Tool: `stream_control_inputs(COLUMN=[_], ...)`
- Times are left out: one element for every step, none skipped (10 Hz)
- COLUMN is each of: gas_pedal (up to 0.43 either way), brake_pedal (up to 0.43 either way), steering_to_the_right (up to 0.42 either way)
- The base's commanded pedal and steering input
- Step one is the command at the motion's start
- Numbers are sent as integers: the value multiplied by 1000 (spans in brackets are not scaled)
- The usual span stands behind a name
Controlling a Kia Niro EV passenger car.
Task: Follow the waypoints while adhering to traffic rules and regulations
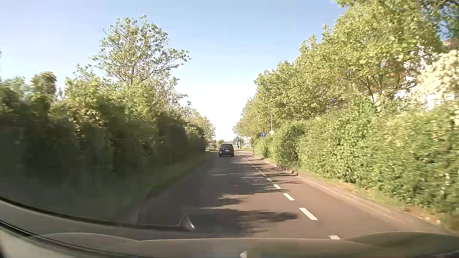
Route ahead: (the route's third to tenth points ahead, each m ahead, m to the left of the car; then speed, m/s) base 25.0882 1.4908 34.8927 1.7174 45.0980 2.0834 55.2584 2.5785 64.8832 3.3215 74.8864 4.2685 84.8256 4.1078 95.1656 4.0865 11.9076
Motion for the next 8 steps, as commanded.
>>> stream_control_inputs(gas_pedal=[0,0,0,0,0,0,0,0], brake_pedal=[0,0,0,0,0,0,0,0], steering_to_the_right=[-3,-4,-4,-4,-5,-5,-6,-7])
